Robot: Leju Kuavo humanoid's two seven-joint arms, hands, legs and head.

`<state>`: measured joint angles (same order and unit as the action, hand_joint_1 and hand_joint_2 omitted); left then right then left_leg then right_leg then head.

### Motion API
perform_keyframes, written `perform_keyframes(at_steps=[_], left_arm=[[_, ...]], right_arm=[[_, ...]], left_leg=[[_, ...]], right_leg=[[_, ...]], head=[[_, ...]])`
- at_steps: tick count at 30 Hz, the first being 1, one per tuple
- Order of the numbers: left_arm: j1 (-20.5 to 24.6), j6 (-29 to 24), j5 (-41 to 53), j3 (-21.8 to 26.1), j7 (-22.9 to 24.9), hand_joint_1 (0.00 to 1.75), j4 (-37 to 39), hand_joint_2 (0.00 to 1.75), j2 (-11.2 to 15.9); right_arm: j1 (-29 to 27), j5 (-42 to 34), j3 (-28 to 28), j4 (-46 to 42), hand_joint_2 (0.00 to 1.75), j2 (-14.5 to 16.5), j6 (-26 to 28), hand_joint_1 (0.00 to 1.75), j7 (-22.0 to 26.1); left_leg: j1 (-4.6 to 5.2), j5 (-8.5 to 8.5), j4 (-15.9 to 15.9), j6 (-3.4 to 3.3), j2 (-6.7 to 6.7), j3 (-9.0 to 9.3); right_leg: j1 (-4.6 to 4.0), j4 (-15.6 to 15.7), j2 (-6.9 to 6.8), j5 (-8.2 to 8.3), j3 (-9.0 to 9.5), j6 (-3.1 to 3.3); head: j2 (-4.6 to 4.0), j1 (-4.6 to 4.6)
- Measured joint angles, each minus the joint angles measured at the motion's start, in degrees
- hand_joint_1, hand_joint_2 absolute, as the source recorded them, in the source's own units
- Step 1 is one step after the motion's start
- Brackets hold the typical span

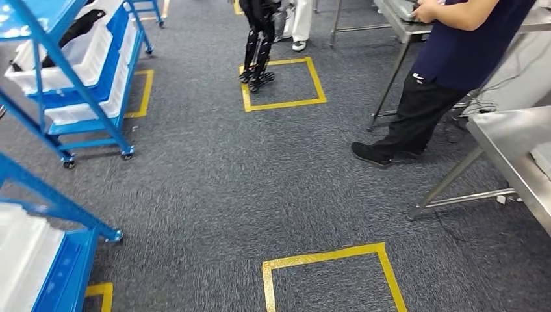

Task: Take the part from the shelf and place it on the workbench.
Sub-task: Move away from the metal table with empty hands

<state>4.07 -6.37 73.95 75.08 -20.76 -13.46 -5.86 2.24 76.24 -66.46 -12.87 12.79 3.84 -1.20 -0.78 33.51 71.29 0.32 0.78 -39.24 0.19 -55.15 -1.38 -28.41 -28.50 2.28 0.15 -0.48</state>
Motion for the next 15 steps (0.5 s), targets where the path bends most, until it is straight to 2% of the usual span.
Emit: perform_keyframes(at_steps=[1, 2, 4, 5, 6, 7, 9, 10, 12, 14, 15], left_arm=[[-0.02, -0.03, -0.01, 0.01, 0.00, 0.00, 0.00, 0.00, 0.00], [-0.08, -0.09, -0.02, 0.01, 0.00, 0.00, 0.00, 0.00, 0.01], [-0.15, -0.22, -0.03, 0.02, 0.00, 0.00, 0.00, 0.00, 0.04], [-0.10, -0.27, -0.02, 0.01, -0.01, 0.00, 0.05, 0.00, -0.09], [-0.02, -0.32, -0.02, 0.01, 0.01, 0.00, 0.10, 0.00, -0.21], [0.03, -0.36, -0.02, 0.00, 0.02, 0.00, 0.16, 0.00, -0.33], [-0.01, -0.43, -0.02, 0.00, 0.05, 0.00, 0.22, 0.00, -0.42], [-0.05, -0.45, -0.03, 0.00, 0.04, 0.00, 0.22, 0.00, -0.39], [-0.08, -0.48, -0.03, 0.00, 0.04, 0.00, 0.22, 0.00, -0.37], [0.02, -0.50, -0.03, 0.00, 0.03, 0.00, 0.22, 0.00, -0.35], [0.07, -0.51, -0.03, 0.00, 0.03, 0.00, 0.22, 0.00, -0.35]], right_arm=[[-0.04, 0.00, -0.07, 0.00, 0.00, -0.06, -0.09, 0.00, 0.06], [-0.06, 0.00, -0.12, 0.00, 0.00, -0.11, -0.20, 0.00, 0.08], [-0.07, 0.00, -0.19, -0.01, 0.00, -0.15, -0.40, 0.00, 0.08], [-0.06, 0.00, -0.21, -0.02, 0.00, -0.27, -0.45, 0.00, 0.08], [-0.04, 0.00, -0.24, -0.02, 0.00, -0.39, -0.49, 0.00, 0.08], [0.02, 0.00, -0.26, -0.02, 0.00, -0.51, -0.52, 0.00, 0.07], [0.19, 0.00, -0.28, -0.01, 0.00, -0.61, -0.57, 0.00, 0.07], [0.25, 0.00, -0.27, 0.01, 0.00, -0.61, -0.58, 0.00, 0.06], [0.26, 0.00, -0.28, 0.02, 0.00, -0.61, -0.60, 0.00, 0.07], [0.17, 0.00, -0.30, 0.05, 0.00, -0.61, -0.60, 0.00, 0.08], [0.14, 0.00, -0.31, 0.06, 0.00, -0.62, -0.59, 0.00, 0.07]], left_leg=[[-0.28, 0.15, 1.63, 0.30, -0.27, -0.80], [-0.58, -0.81, 1.03, 0.61, -0.49, -0.49], [-1.20, -4.38, -5.82, 1.40, -1.80, 2.97], [-1.28, -5.63, -9.21, 1.62, -2.63, 4.69], [-1.28, -6.25, -11.50, 1.47, -3.17, 5.84], [-1.12, -6.15, -12.30, 1.12, -3.38, 6.20], [-0.80, -5.94, -12.04, -0.07, -2.47, 6.01], [-0.71, -5.97, -12.08, -0.48, -2.04, 5.98], [-0.58, -6.15, -12.18, -1.15, -1.19, 5.90], [-0.17, -6.27, -12.20, -1.59, -0.26, 5.71], [0.13, -6.30, -12.19, -1.76, 0.32, 5.63]], right_leg=[[0.05, -0.18, -0.74, -0.20, 0.00, -0.13], [0.15, -0.40, -1.39, -0.43, 0.03, -0.33], [0.49, -1.11, -2.57, -1.12, 0.16, -1.06], [0.50, -1.61, -3.03, -1.57, 0.14, -1.56], [0.42, -2.04, -3.39, -1.97, 0.12, -2.04], [0.29, -2.34, -3.66, -2.25, 0.12, -2.43], [0.33, -2.45, -4.16, -2.51, 0.29, -2.89], [0.54, -2.62, -3.94, -2.81, 0.41, -3.08], [0.86, -5.25, -1.88, -5.01, -0.64, -3.32], [0.69, -12.71, 0.40, -9.02, -4.34, -3.03], [0.41, -16.81, 0.75, -10.51, -6.53, -2.65]], head=[[0.00, 0.00], [0.00, 0.00], [0.00, 0.00], [0.00, 0.02], [0.00, -0.02], [0.00, -0.04], [0.00, -0.12], [0.00, -0.13], [0.00, -0.13], [0.00, -0.13], [0.00, -0.14]])
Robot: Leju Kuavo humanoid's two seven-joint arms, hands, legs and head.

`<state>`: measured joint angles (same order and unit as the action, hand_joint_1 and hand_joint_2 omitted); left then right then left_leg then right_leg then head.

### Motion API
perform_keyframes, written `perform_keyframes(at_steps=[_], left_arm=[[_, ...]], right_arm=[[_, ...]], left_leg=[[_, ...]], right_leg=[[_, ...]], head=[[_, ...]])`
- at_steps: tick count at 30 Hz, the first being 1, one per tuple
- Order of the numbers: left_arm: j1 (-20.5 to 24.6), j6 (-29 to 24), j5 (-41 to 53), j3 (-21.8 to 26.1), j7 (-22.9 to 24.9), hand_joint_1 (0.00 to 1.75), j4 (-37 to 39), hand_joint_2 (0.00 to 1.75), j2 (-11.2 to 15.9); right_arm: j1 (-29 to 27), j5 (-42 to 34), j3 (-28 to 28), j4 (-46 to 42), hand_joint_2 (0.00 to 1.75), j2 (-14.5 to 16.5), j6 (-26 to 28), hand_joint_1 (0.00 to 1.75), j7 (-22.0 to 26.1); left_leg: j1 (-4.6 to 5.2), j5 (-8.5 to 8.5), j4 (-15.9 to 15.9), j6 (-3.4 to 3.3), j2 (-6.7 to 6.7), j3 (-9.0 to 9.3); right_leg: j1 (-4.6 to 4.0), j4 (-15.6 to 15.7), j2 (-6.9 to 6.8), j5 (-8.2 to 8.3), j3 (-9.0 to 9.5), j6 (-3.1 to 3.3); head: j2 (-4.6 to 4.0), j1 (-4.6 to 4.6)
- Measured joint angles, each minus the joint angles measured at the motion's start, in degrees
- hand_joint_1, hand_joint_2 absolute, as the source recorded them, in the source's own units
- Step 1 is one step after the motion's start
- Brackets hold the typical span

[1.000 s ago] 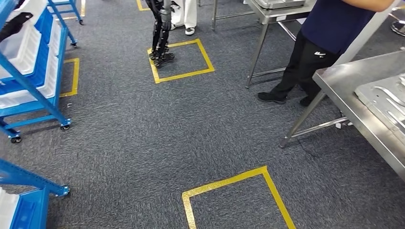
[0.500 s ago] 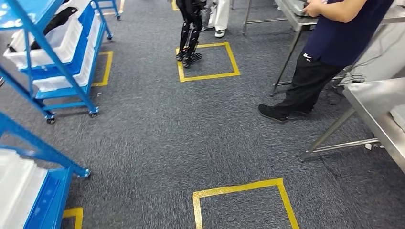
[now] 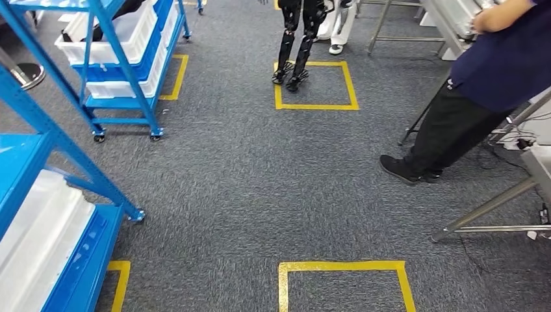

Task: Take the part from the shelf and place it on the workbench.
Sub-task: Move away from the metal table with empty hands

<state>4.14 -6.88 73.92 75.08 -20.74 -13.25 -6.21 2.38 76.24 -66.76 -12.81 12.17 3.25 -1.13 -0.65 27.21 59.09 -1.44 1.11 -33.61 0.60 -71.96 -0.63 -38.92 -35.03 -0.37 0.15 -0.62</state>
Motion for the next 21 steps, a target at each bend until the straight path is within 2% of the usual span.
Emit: perform_keyframes(at_steps=[1, 2, 3, 4, 6, 7, 8, 10, 11, 12, 13, 14, 15, 16, 17, 18, 20, 21], left_arm=[[0.03, -0.01, 0.00, 0.00, -0.01, 0.00, 0.00, 0.00, 0.00], [0.01, -0.01, 0.00, 0.00, -0.01, 0.00, 0.00, 0.00, 0.00], [-0.02, 0.01, 0.00, 0.00, -0.01, 0.00, 0.00, 0.00, -0.01], [-0.04, 0.03, 0.00, 0.00, 0.00, 0.00, 0.01, 0.00, -0.05], [0.03, 0.08, -0.01, 0.01, 0.01, 0.00, 0.11, 0.00, -0.50], [0.12, 0.09, -0.02, 0.01, 0.02, 0.00, 0.18, 0.00, -0.77], [0.17, 0.09, -0.03, 0.02, 0.03, 0.00, 0.25, 0.00, -1.00], [0.05, 0.04, -0.02, 0.01, 0.09, 0.00, 0.30, 0.00, -1.07], [-0.10, 0.00, -0.02, 0.01, 0.14, 0.00, 0.30, 0.00, -1.03], [-0.19, -0.04, -0.01, 0.00, 0.20, 0.00, 0.31, 0.00, -0.99], [-0.16, -0.08, -0.02, 0.00, 0.26, 0.00, 0.31, 0.00, -0.95], [-0.08, -0.08, -0.02, 0.00, 0.31, 0.00, 0.31, 0.00, -0.91], [0.05, -0.10, -0.04, 0.00, 0.35, 0.00, 0.31, 0.00, -0.87], [0.13, -0.13, -0.08, 0.00, 0.37, 0.00, 0.31, 0.00, -0.82], [0.12, -0.18, -0.11, 0.00, 0.38, 0.00, 0.31, 0.00, -0.78], [0.04, -0.28, -0.15, 0.00, 0.41, 0.00, 0.31, 0.00, -0.72], [-0.07, -0.71, -0.17, 0.01, 0.64, 0.00, 0.32, 0.00, -0.67], [-0.04, -0.97, -0.16, 0.01, 0.80, 0.00, 0.36, 0.00, -0.73]], right_arm=[[-0.03, 0.00, -0.01, 0.01, 0.00, 0.00, 0.01, 0.00, -0.01], [-0.05, 0.00, -0.01, 0.01, 0.00, -0.01, 0.01, 0.00, -0.01], [-0.06, 0.00, -0.01, 0.01, 0.00, -0.01, 0.01, 0.00, -0.01], [-0.09, 0.00, -0.01, 0.00, 0.00, -0.02, 0.02, 0.00, -0.01], [-0.23, 0.00, -0.02, -0.02, 0.00, -0.43, 0.04, 0.00, -0.03], [-0.26, 0.00, -0.03, -0.03, 0.00, -0.67, 0.04, 0.00, -0.05], [-0.27, 0.01, -0.03, -0.03, 0.00, -0.89, 0.04, 0.00, -0.11], [-0.20, 0.02, -0.03, -0.02, 0.00, -0.93, 0.01, 0.00, -0.34], [-0.20, 0.03, -0.03, 0.00, 0.00, -0.89, 0.01, 0.00, -0.48], [-0.24, 0.04, -0.03, 0.02, 0.00, -0.84, 0.01, 0.00, -0.57], [-0.31, 0.04, -0.04, 0.05, 0.00, -0.78, -0.01, 0.00, -0.61], [-0.39, 0.07, -0.04, 0.10, 0.00, -0.75, -0.02, 0.00, -0.62], [-0.44, 0.11, -0.04, 0.14, 0.00, -0.72, -0.03, 0.00, -0.61], [-0.46, 0.17, -0.04, 0.17, 0.00, -0.70, -0.05, 0.00, -0.61], [-0.45, 0.25, -0.04, 0.18, 0.00, -0.68, -0.07, 0.00, -0.59], [-0.44, 0.31, -0.04, 0.18, 0.00, -0.67, -0.14, 0.00, -0.57], [-0.37, 0.52, -0.03, 0.17, 0.00, -0.74, -0.60, 0.00, -0.58], [-0.34, 0.68, -0.03, 0.17, 0.00, -0.88, -0.92, 0.00, -0.64]], left_leg=[[0.34, -0.01, 0.00, -0.16, 0.67, -0.01], [0.64, 0.00, 0.01, -0.28, 1.38, 0.06], [0.87, 0.02, 0.01, -0.39, 2.12, 0.23], [1.00, 0.03, -0.01, -0.48, 2.84, 0.43], [0.82, 0.01, -0.09, -0.59, 4.07, 0.54], [0.51, -0.10, -0.17, -0.45, 4.64, 0.40], [0.20, -0.25, -0.32, -0.25, 5.24, 0.20], [0.03, -0.74, -1.11, 0.22, 6.35, 0.19], [0.22, -0.63, -1.24, 0.30, 5.80, 0.30], [0.40, 0.05, -0.56, 0.46, 4.57, 0.05], [0.46, 1.41, 1.42, 0.69, 2.90, -0.80], [0.34, 3.23, 4.54, 1.16, 1.25, -2.28], [0.11, 4.96, 8.13, 1.76, 0.36, -4.08], [-0.19, 5.97, 11.05, 2.41, -0.07, -5.55], [-0.53, 6.03, 12.41, 3.07, -0.33, -6.23], [-0.92, 4.97, 11.53, 3.78, -0.63, -5.74], [-1.66, 1.58, 5.00, 5.16, -2.18, -2.27], [-1.82, 0.35, 2.01, 5.44, -3.07, -0.68]], right_leg=[[-0.45, -2.88, 0.19, -0.47, -1.70, 0.56], [-1.01, -3.50, 0.38, 0.35, -2.38, 1.27], [-1.72, -1.62, 0.71, 2.37, -1.89, 2.11], [-2.58, 2.15, 1.44, 5.14, -0.49, 3.07], [-3.71, 9.99, 4.46, 9.39, 2.54, 5.18], [-4.06, 12.39, 5.58, 10.35, 3.42, 5.91], [-4.13, 13.48, 6.16, 10.52, 3.77, 6.36], [-4.03, 15.23, 4.85, 11.06, 4.53, 6.67], [-3.74, 16.59, 4.04, 11.58, 5.26, 6.58], [-3.41, 18.05, 3.20, 12.16, 6.08, 6.46], [-3.07, 19.27, 2.32, 12.63, 6.80, 6.16], [-2.92, 19.80, 1.48, 12.73, 7.17, 5.75], [-2.71, 19.87, 0.63, 12.63, 7.29, 5.45], [-2.45, 19.67, -0.28, 12.36, 7.28, 5.01], [-2.12, 19.31, -1.07, 12.00, 7.25, 4.52], [-1.71, 18.76, -1.81, 11.55, 7.20, 3.95], [-0.87, 16.97, -3.10, 10.25, 6.93, 2.62], [-0.67, 15.82, -3.65, 9.44, 6.70, 1.92]], head=[[0.00, 0.01], [0.00, 0.01], [0.00, 0.01], [0.00, 0.01], [0.00, 0.14], [0.00, 0.18], [0.00, 0.21], [0.00, 0.17], [0.00, 0.17], [0.00, 0.19], [0.00, 0.19], [0.00, 0.20], [0.00, 0.20], [0.00, 0.20], [0.00, 0.20], [0.00, 0.20], [0.00, 0.22], [0.00, 0.25]])
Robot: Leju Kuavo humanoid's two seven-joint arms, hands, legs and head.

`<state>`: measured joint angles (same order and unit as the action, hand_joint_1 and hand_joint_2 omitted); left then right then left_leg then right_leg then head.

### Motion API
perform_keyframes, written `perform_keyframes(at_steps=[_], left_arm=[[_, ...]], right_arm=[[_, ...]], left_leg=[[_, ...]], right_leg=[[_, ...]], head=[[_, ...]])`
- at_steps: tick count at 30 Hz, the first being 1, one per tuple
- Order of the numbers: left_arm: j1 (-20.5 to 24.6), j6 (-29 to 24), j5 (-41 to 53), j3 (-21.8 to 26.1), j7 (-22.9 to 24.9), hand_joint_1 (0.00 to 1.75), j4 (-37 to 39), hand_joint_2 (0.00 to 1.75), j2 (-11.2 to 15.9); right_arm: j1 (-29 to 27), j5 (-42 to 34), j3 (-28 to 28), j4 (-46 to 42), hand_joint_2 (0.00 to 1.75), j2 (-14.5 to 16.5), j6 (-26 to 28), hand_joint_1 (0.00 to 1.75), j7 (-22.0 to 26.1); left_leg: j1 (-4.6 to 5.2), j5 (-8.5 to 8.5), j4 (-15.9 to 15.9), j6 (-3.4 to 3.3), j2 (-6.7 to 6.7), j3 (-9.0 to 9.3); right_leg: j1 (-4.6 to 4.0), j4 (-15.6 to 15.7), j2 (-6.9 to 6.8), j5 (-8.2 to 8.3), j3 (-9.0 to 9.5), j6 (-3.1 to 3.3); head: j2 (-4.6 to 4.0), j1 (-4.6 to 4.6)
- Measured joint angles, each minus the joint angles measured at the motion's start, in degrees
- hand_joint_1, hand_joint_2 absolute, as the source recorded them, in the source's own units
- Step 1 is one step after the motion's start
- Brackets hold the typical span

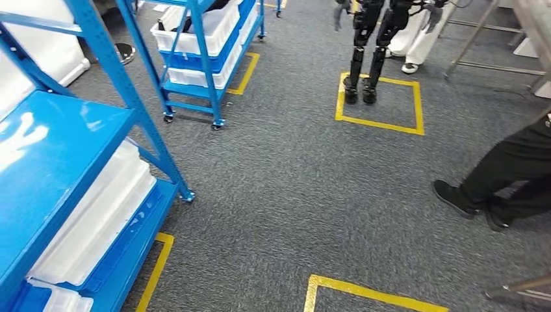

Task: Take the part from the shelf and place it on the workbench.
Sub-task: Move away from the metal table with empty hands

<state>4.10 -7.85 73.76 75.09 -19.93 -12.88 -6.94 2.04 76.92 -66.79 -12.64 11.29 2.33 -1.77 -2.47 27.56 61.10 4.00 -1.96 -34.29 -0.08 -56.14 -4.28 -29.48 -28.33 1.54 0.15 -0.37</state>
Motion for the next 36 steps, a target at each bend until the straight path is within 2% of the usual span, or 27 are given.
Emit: perform_keyframes(at_steps=[1, 2, 4, 5, 6, 7, 9, 10, 11, 12, 13, 15, 16, 18, 20, 22, 24, 25, 26, 27, 28, 29, 30, 32, 33, 35, 36], left_arm=[[0.08, -0.26, 0.01, 0.01, 0.18, 0.00, 0.04, 0.00, -0.07], [0.14, -0.46, 0.01, 0.01, 0.31, 0.00, 0.08, 0.00, -0.13], [0.17, -0.78, 0.01, 0.01, 0.43, 0.00, 0.11, 0.00, -0.03], [0.15, -0.90, 0.01, 0.01, 0.47, 0.00, 0.12, 0.00, 0.00], [0.17, -1.01, 0.01, 0.01, 0.53, 0.00, 0.12, 0.00, 0.03], [0.22, -1.11, 0.02, 0.01, 0.60, 0.00, 0.12, 0.00, 0.06], [0.32, -1.30, 0.05, 0.01, 0.73, 0.00, 0.12, 0.00, 0.09], [0.35, -1.43, 0.08, 0.01, 0.79, 0.00, 0.12, 0.00, 0.10], [0.34, -1.68, 0.10, 0.01, 0.84, 0.00, 0.12, 0.00, 0.10], [0.30, -2.05, 0.12, 0.01, 0.88, 0.00, 0.12, 0.00, 0.10], [0.28, -2.56, 0.14, 0.01, 0.91, 0.00, 0.12, 0.00, 0.09], [0.29, -3.73, 0.19, 0.01, 0.92, 0.00, 0.12, 0.00, 0.00], [0.33, -4.30, 0.20, 0.01, 0.92, 0.00, 0.12, 0.00, -0.07], [0.35, -5.16, 0.24, 0.01, 0.92, 0.00, 0.12, 0.00, -0.19], [0.22, -5.62, 0.25, 0.01, 0.91, 0.00, 0.12, 0.00, -0.19], [0.14, -5.89, 0.18, 0.01, 0.90, 0.00, 0.12, 0.00, -0.19], [0.24, -6.05, 0.12, 0.01, 0.90, 0.00, 0.12, 0.00, -0.23], [0.27, -6.08, 0.12, 0.00, 0.90, 0.00, 0.12, 0.00, -0.26], [0.27, -6.06, 0.13, 0.00, 0.91, 0.00, 0.12, 0.00, -0.28], [0.22, -6.04, 0.15, 0.00, 0.92, 0.00, 0.12, 0.00, -0.27], [0.18, -6.02, 0.14, 0.01, 0.94, 0.00, 0.12, 0.00, -0.25], [0.16, -5.98, 0.14, 0.01, 0.96, 0.00, 0.12, 0.00, -0.22], [0.19, -5.96, 0.14, 0.01, 0.97, 0.00, 0.12, 0.00, -0.18], [0.35, -5.93, 0.14, 0.01, 0.99, 0.00, 0.12, 0.00, -0.14], [0.37, -5.91, 0.14, 0.01, 0.99, 0.00, 0.12, 0.00, -0.13], [0.20, -5.81, 0.15, 0.01, 1.01, 0.00, 0.12, 0.00, -0.13], [0.09, -5.75, 0.15, 0.01, 1.03, 0.00, 0.12, 0.00, -0.15]], right_arm=[[0.08, 0.20, 0.01, 0.02, 0.00, -0.12, -0.36, 0.00, -0.05], [0.20, 0.37, 0.02, 0.05, 0.00, -0.25, -0.66, 0.00, -0.11], [0.59, 0.62, 0.04, 0.11, 0.00, -0.30, -1.08, 0.00, -0.16], [0.75, 0.67, 0.04, 0.12, 0.00, -0.31, -1.21, 0.00, -0.20], [0.83, 0.71, 0.04, 0.12, 0.00, -0.32, -1.32, 0.00, -0.24], [0.85, 0.74, 0.04, 0.13, 0.00, -0.33, -1.39, 0.00, -0.28], [0.81, 0.88, 0.05, 0.14, 0.00, -0.37, -1.57, 0.00, -0.35], [0.81, 0.99, 0.05, 0.14, 0.00, -0.39, -1.69, 0.00, -0.38], [0.81, 1.14, 0.06, 0.14, 0.00, -0.43, -1.87, 0.00, -0.40], [0.81, 1.26, 0.07, 0.14, 0.00, -0.46, -2.07, 0.00, -0.41], [0.82, 1.37, 0.08, 0.14, 0.00, -0.50, -2.27, 0.00, -0.40], [0.81, 1.50, 0.09, 0.15, 0.00, -0.68, -2.66, 0.00, -0.35], [0.83, 1.52, 0.09, 0.16, 0.00, -0.79, -2.88, 0.00, -0.31], [0.91, 1.55, 0.11, 0.18, 0.00, -0.96, -3.28, 0.00, -0.15], [1.03, 1.66, 0.15, 0.22, 0.00, -0.82, -3.35, 0.00, 0.08], [0.96, 1.75, 0.20, 0.28, 0.00, -0.31, -2.85, 0.00, 0.34], [0.78, 1.77, 0.22, 0.35, 0.00, 0.47, -2.14, 0.00, 0.58], [0.71, 1.77, 0.22, 0.38, 0.00, 0.83, -1.87, 0.00, 0.65], [0.67, 1.77, 0.22, 0.41, 0.00, 1.12, -1.69, 0.00, 0.67], [0.67, 1.77, 0.22, 0.42, 0.00, 1.29, -1.57, 0.00, 0.67], [0.67, 1.78, 0.22, 0.43, 0.00, 1.40, -1.49, 0.00, 0.67], [0.69, 1.78, 0.22, 0.43, 0.00, 1.46, -1.46, 0.00, 0.67], [0.70, 1.79, 0.22, 0.43, 0.00, 1.51, -1.46, 0.00, 0.67], [0.73, 1.80, 0.23, 0.43, 0.00, 1.61, -1.47, 0.00, 0.67], [0.75, 1.80, 0.23, 0.43, 0.00, 1.64, -1.47, 0.00, 0.67], [0.86, 1.80, 0.24, 0.42, 0.00, 1.68, -1.47, 0.00, 0.67], [0.91, 1.79, 0.24, 0.42, 0.00, 1.69, -1.47, 0.00, 0.66]], left_leg=[[-0.01, -0.45, -1.57, -0.33, -0.54, 0.88], [0.13, -0.26, -1.77, -1.01, -0.77, 1.00], [0.37, -0.14, -1.29, -2.72, 0.14, 0.72], [0.42, -0.22, -1.40, -3.24, 0.55, 0.67], [0.46, -0.37, -1.55, -3.69, 0.98, 0.63], [0.50, -0.54, -1.69, -4.08, 1.41, 0.56], [0.83, -0.76, -1.75, -4.60, 2.33, 0.26], [1.04, -0.84, -1.75, -4.75, 2.87, 0.11], [1.23, -0.89, -1.74, -4.85, 3.49, 0.02], [1.37, -0.93, -1.74, -4.90, 4.15, -0.01], [1.46, -0.99, -1.74, -4.91, 4.84, 0.02], [1.48, -1.17, -1.76, -4.74, 6.13, 0.05], [1.47, -1.33, -1.78, -4.53, 6.68, 0.00], [1.35, -1.71, -1.95, -3.94, 7.52, -0.19], [1.22, -1.94, -2.09, -3.38, 8.04, -0.38], [1.35, -0.48, -0.31, -3.09, 6.38, -1.34], [1.48, 3.38, 5.75, -2.87, 3.70, -3.96], [1.46, 5.28, 9.42, -2.69, 2.98, -5.42], [1.44, 6.42, 12.18, -2.54, 2.63, -6.34], [1.42, 6.48, 13.02, -2.44, 2.44, -6.28], [1.42, 5.52, 11.61, -2.43, 2.21, -5.08], [1.45, 3.86, 8.13, -2.51, 1.70, -2.81], [1.56, 2.46, 3.86, -2.71, 0.57, -0.30], [2.02, 0.86, -2.17, -3.45, -1.09, 3.08], [2.25, 0.84, -3.09, -3.79, -1.38, 3.45], [2.28, 0.51, -3.36, -4.36, -0.37, 3.29], [2.13, 0.28, -3.61, -4.65, 0.09, 3.32]], right_leg=[[0.02, -0.94, -0.40, -0.66, -0.20, -0.59], [-0.08, -1.60, -0.68, -1.13, -0.33, -1.06], [0.06, -1.99, -1.13, -1.51, -0.23, -1.58], [0.32, -2.29, -0.73, -1.90, -0.20, -1.84], [0.57, -3.30, 0.24, -2.86, -0.55, -2.02], [0.75, -5.41, 1.49, -4.41, -1.47, -2.15], [0.85, -12.61, 3.62, -8.36, -4.94, -2.12], [0.81, -16.11, 3.90, -9.65, -6.72, -1.98], [0.77, -18.16, 4.01, -9.89, -7.85, -1.77], [0.70, -18.04, 4.14, -8.92, -7.96, -1.47], [0.58, -15.76, 4.38, -7.01, -7.02, -1.12], [0.34, -8.21, 6.12, -2.97, -3.66, -0.47], [0.19, -5.25, 7.03, -1.78, -2.41, -0.31], [-0.12, -3.00, 7.88, -1.32, -1.59, -0.27], [-0.18, -2.50, 6.79, -0.81, -1.49, 0.02], [0.01, -1.71, 5.50, -0.17, -1.38, 0.69], [-0.10, -1.35, 4.03, 0.17, -1.56, 1.16], [-0.24, -1.39, 3.26, 0.20, -1.73, 1.24], [-0.37, -1.44, 2.47, 0.20, -1.86, 1.25], [-0.46, -1.49, 1.71, 0.19, -1.94, 1.26], [-0.49, -1.55, 1.01, 0.16, -1.97, 1.25], [-0.51, -1.66, 0.34, 0.09, -1.93, 1.21], [-0.53, -1.78, -0.25, -0.01, -1.89, 1.13], [-0.71, -2.16, -1.28, -0.27, -1.87, 0.70], [-0.78, -2.27, -1.72, -0.34, -1.88, 0.47], [-0.90, -2.30, -2.47, -0.38, -1.76, 0.00], [-0.84, -2.53, -2.02, -0.68, -1.74, -0.30]], head=[[0.00, 0.02], [0.00, 0.03], [0.00, 0.00], [0.00, -0.01], [0.00, -0.01], [0.00, -0.01], [0.00, -0.01], [0.00, -0.01], [0.00, 0.00], [0.00, 0.00], [0.00, 0.00], [0.00, 0.00], [0.00, 0.00], [0.00, 0.00], [0.00, 0.00], [0.00, 0.02], [0.00, 0.05], [0.00, 0.05], [0.00, 0.06], [0.00, 0.06], [0.00, 0.07], [0.00, 0.07], [0.00, 0.07], [0.00, 0.05], [0.00, 0.05], [0.00, 0.05], [0.00, 0.04]])
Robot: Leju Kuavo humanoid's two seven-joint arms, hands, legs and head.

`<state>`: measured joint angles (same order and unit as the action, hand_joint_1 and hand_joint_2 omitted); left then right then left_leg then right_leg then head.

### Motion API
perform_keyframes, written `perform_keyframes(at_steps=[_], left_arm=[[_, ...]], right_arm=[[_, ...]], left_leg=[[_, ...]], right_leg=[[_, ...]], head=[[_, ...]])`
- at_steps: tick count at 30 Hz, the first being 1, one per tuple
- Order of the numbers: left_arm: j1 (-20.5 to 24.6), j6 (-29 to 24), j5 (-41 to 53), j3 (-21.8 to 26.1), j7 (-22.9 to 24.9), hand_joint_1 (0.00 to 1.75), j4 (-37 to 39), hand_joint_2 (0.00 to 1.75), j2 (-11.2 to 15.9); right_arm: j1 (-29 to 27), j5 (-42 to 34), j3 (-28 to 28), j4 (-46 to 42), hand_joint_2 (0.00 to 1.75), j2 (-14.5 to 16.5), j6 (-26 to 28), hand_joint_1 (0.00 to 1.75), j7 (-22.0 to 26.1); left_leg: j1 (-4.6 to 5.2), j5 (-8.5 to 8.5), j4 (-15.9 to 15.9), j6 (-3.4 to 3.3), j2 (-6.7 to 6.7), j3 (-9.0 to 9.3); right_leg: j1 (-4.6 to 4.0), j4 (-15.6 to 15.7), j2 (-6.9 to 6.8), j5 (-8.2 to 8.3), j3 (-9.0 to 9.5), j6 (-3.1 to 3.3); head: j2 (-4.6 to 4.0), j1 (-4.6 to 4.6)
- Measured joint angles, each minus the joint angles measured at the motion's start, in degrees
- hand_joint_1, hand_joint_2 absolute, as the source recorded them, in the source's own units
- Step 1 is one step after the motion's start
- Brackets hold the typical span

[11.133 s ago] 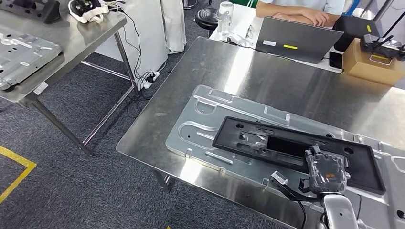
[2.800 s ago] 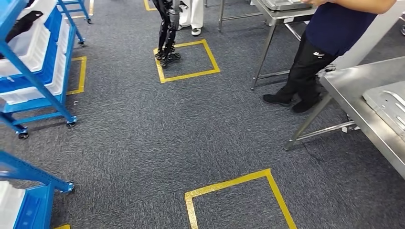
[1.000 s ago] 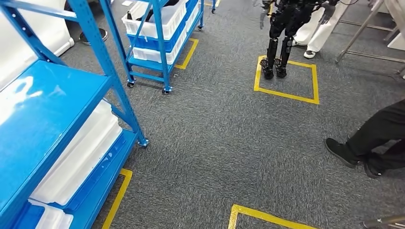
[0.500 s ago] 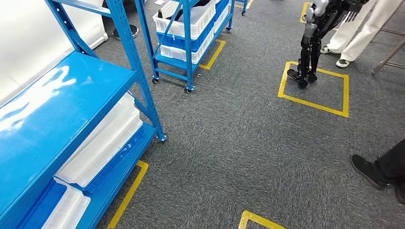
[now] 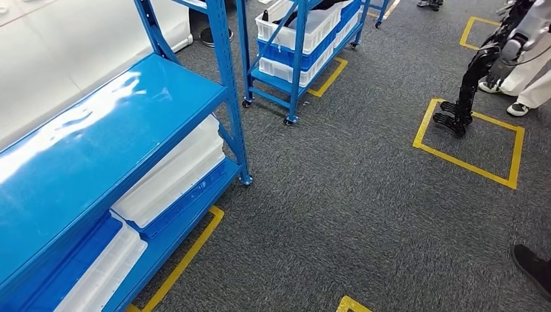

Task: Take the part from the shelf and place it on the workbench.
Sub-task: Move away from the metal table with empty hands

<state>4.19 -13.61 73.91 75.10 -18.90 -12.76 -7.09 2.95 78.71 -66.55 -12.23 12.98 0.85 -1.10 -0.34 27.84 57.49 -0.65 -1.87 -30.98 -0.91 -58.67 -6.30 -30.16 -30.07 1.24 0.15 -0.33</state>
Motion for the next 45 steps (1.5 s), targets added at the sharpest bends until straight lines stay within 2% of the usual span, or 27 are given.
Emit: perform_keyframes(at_steps=[2, 4, 5, 6, 8, 10, 11, 13, 15, 17, 19, 21, 22, 24, 27, 29, 30, 31, 33, 35, 36, 37, 38, 40, 42, 44, 45], left_arm=[[0.03, 0.11, 0.01, 0.00, 0.07, 0.00, 0.00, 0.00, -0.03], [0.24, 0.28, 0.01, 0.00, 0.12, 0.00, 0.00, 0.00, -0.03], [0.28, 0.38, 0.01, 0.00, 0.13, 0.00, 0.00, 0.00, -0.01], [0.26, 0.49, 0.01, 0.00, 0.13, 0.00, 0.00, 0.00, 0.01], [0.18, 0.62, 0.01, 0.00, 0.13, 0.00, 0.00, 0.00, 0.03], [0.23, 0.67, 0.01, 0.00, 0.12, 0.00, 0.00, 0.00, 0.01], [0.32, 0.70, 0.01, 0.00, 0.12, 0.00, 0.00, 0.00, 0.01], [0.41, 0.84, 0.00, 0.00, 0.12, 0.00, 0.00, 0.00, 0.02], [0.22, 1.17, -0.06, 0.01, 0.11, 0.00, 0.00, 0.00, 0.05], [0.04, 1.50, -0.13, 0.03, 0.06, 0.00, 0.00, 0.00, 0.14], [0.13, 2.06, 0.02, 0.04, -0.34, 0.00, 0.00, 0.00, 0.19], [0.16, 2.93, 0.40, 0.02, -0.93, 0.00, -0.01, 0.00, 0.18], [0.05, 3.32, 0.61, 0.01, -1.14, 0.00, -0.02, 0.00, 0.18], [-0.29, 3.69, 0.87, -0.01, -1.33, 0.00, -0.17, 0.00, 0.17], [-0.41, 3.83, 1.04, -0.04, -1.59, 0.00, -0.62, 0.00, 0.13], [-0.42, 3.84, 1.05, -0.06, -1.73, 0.00, -0.83, 0.00, 0.03], [-0.53, 3.84, 1.06, -0.07, -1.79, 0.00, -0.89, 0.00, -0.03], [-0.69, 3.84, 1.06, -0.07, -1.80, 0.00, -0.91, 0.00, -0.13], [-0.80, 3.86, 1.06, -0.07, -1.80, 0.00, -0.98, 0.00, -0.33], [-0.65, 4.01, 1.07, -0.07, -1.80, 0.00, -1.13, 0.00, -0.47], [-0.60, 4.11, 1.07, -0.07, -1.80, 0.00, -1.21, 0.00, -0.49], [-0.60, 4.20, 1.08, -0.07, -1.80, 0.00, -1.26, 0.00, -0.50], [-0.64, 4.25, 1.08, -0.07, -1.80, 0.00, -1.30, 0.00, -0.51], [-0.69, 4.34, 1.08, -0.07, -1.80, 0.00, -1.33, 0.00, -0.61], [-0.61, 4.42, 1.05, -0.07, -1.81, 0.00, -1.34, 0.00, -0.72], [-0.56, 4.46, 1.03, -0.07, -1.85, 0.00, -1.37, 0.00, -0.76], [-0.60, 4.50, 1.02, -0.07, -1.86, 0.00, -1.39, 0.00, -0.75]], right_arm=[[0.01, -0.02, 0.00, -0.01, 0.00, -0.01, 0.00, 0.00, -0.04], [-0.09, -0.04, 0.00, -0.01, 0.00, -0.09, -0.01, 0.00, -0.09], [-0.13, -0.04, 0.00, -0.01, 0.00, -0.13, -0.01, 0.00, -0.10], [-0.16, -0.04, 0.00, -0.01, 0.00, -0.17, -0.01, 0.00, -0.09], [-0.17, -0.04, 0.00, -0.02, 0.00, -0.22, 0.00, 0.00, -0.08], [-0.22, -0.03, 0.00, -0.03, 0.00, -0.25, 0.00, 0.00, -0.09], [-0.27, -0.02, 0.00, -0.03, 0.00, -0.26, 0.01, 0.00, -0.09], [-0.34, -0.01, 0.00, -0.03, 0.00, -0.26, 0.02, 0.00, -0.09], [-0.31, 0.00, 0.00, -0.03, 0.00, -0.26, 0.03, 0.00, -0.08], [-0.35, 0.02, 0.00, -0.04, 0.00, -0.27, 0.08, 0.00, -0.09], [-0.55, 0.01, 0.00, -0.05, 0.00, -0.29, 0.25, 0.00, -0.28], [-0.82, -0.11, -0.04, -0.06, 0.00, -0.37, 0.47, 0.00, -0.64], [-0.90, -0.17, -0.07, -0.07, 0.00, -0.43, 0.55, 0.00, -0.80], [-0.92, -0.23, -0.11, -0.08, 0.00, -0.51, 0.58, 0.00, -0.92], [-0.85, -0.25, -0.14, -0.07, 0.00, -0.53, 0.58, 0.00, -0.95], [-0.81, -0.26, -0.15, -0.07, 0.00, -0.54, 0.62, 0.00, -0.95], [-0.75, -0.26, -0.15, -0.08, 0.00, -0.55, 0.63, 0.00, -0.96], [-0.68, -0.26, -0.15, -0.08, 0.00, -0.57, 0.66, 0.00, -0.96], [-0.60, -0.25, -0.16, -0.08, 0.00, -0.64, 0.71, 0.00, -1.01], [-0.63, -0.26, -0.18, -0.09, 0.00, -0.74, 0.77, 0.00, -1.10], [-0.65, -0.26, -0.20, -0.10, 0.00, -0.79, 0.79, 0.00, -1.16], [-0.66, -0.26, -0.21, -0.10, 0.00, -0.84, 0.80, 0.00, -1.21], [-0.66, -0.26, -0.21, -0.10, 0.00, -0.89, 0.80, 0.00, -1.25], [-0.64, -0.26, -0.22, -0.11, 0.00, -1.01, 0.78, 0.00, -1.34], [-0.68, -0.25, -0.23, -0.11, 0.00, -1.11, 0.75, 0.00, -1.40], [-0.67, -0.24, -0.24, -0.11, 0.00, -1.15, 0.69, 0.00, -1.41], [-0.61, -0.24, -0.23, -0.12, 0.00, -1.16, 0.66, 0.00, -1.43]], left_leg=[[-0.40, -0.54, -0.49, -0.69, 0.93, 0.02], [-0.46, -0.88, -0.51, -1.07, 1.89, -0.34], [-0.46, -0.99, -0.49, -1.11, 2.46, -0.50], [-0.48, -1.07, -0.46, -1.08, 3.08, -0.58], [-0.59, -1.15, -0.32, -0.89, 4.46, -0.57], [-0.75, -1.13, -0.02, -0.45, 5.81, -0.63], [-0.80, -1.17, 0.18, -0.06, 6.47, -0.85], [-0.91, -1.42, 0.32, 0.87, 7.58, -1.43], [-1.19, -1.76, 0.05, 1.70, 8.45, -1.80], [-1.23, -0.69, 1.39, 2.17, 6.83, -2.59], [-1.08, 3.02, 7.19, 2.26, 3.76, -5.15], [-1.02, 6.60, 14.43, 2.30, 2.55, -8.11], [-0.99, 7.08, 16.19, 2.24, 2.39, -8.61], [-0.83, 4.98, 13.21, 1.84, 1.96, -6.30], [0.08, 1.06, 2.29, 0.59, -0.80, -0.13], [0.61, 0.88, 0.24, 0.09, -1.54, 0.57], [0.56, 0.64, 0.04, -0.11, -1.01, 0.46], [0.41, 0.38, -0.28, -0.30, -0.55, 0.58], [-0.05, -0.23, -0.98, -0.85, 0.31, 0.84], [-0.22, -0.60, -1.17, -1.24, 1.21, 0.69], [-0.22, -0.66, -1.09, -1.32, 1.71, 0.52], [-0.23, -0.67, -0.99, -1.34, 2.29, 0.42], [-0.24, -0.66, -0.85, -1.30, 2.88, 0.40], [-0.29, -0.52, -0.51, -1.10, 4.18, 0.45], [-0.24, -0.33, -0.04, -0.60, 5.35, 0.28], [-0.23, -0.39, 0.22, 0.20, 6.25, -0.18], [-0.30, -0.52, 0.20, 0.65, 6.69, -0.39]], right_leg=[[0.28, -3.16, 2.74, -2.45, -1.23, -0.67], [0.80, -10.44, 5.46, -6.49, -4.49, -1.16], [1.02, -13.87, 5.87, -7.81, -6.06, -1.34], [1.20, -15.70, 6.01, -7.99, -6.88, -1.49], [1.60, -12.96, 6.29, -5.10, -5.48, -1.73], [1.97, -5.56, 8.09, -1.23, -1.98, -1.83], [2.07, -2.67, 9.33, -0.24, -0.78, -1.78], [1.94, -0.33, 10.88, -0.05, -0.01, -1.43], [1.70, -0.09, 9.94, 0.19, -0.06, -0.65], [1.68, 0.40, 8.71, 0.63, -0.02, 0.29], [1.51, 0.67, 7.15, 0.90, -0.15, 0.96], [1.06, 0.60, 5.48, 0.88, -0.39, 1.26], [0.86, 0.54, 4.74, 0.85, -0.47, 1.31], [0.57, 0.35, 3.44, 0.76, -0.52, 1.38], [0.22, 0.09, 1.86, 0.51, -0.42, 1.16], [0.12, 0.03, 0.95, 0.46, -0.39, 0.70], [0.13, 0.08, 0.53, 0.49, -0.29, 0.43], [0.20, -0.03, 0.57, 0.34, -0.17, 0.12], [0.40, -2.30, 2.59, -1.48, -0.95, -0.53], [0.82, -8.98, 5.23, -5.32, -4.01, -1.07], [1.01, -12.74, 5.79, -6.92, -5.79, -1.26], [1.17, -15.29, 5.99, -7.53, -7.02, -1.44], [1.31, -15.75, 6.06, -6.92, -7.29, -1.57], [1.66, -10.35, 6.61, -2.88, -4.85, -1.69], [1.90, -3.26, 8.53, 0.13, -1.66, -1.51], [1.77, -0.78, 9.64, 0.50, -0.76, -1.10], [1.65, -0.62, 9.32, 0.61, -0.83, -0.83]], head=[[0.00, -0.02], [0.00, -0.02], [0.00, -0.03], [0.00, -0.02], [0.00, -0.02], [0.00, -0.03], [0.00, -0.03], [0.00, -0.01], [0.00, -0.01], [0.00, 0.00], [0.00, 0.03], [0.00, 0.04], [0.00, 0.04], [0.00, 0.05], [0.00, 0.04], [0.00, 0.04], [0.00, 0.04], [0.00, 0.04], [0.00, 0.01], [0.00, -0.02], [0.00, -0.02], [0.00, -0.02], [0.00, -0.02], [0.00, -0.02], [0.00, -0.01], [0.00, 0.01], [0.00, 0.01]])
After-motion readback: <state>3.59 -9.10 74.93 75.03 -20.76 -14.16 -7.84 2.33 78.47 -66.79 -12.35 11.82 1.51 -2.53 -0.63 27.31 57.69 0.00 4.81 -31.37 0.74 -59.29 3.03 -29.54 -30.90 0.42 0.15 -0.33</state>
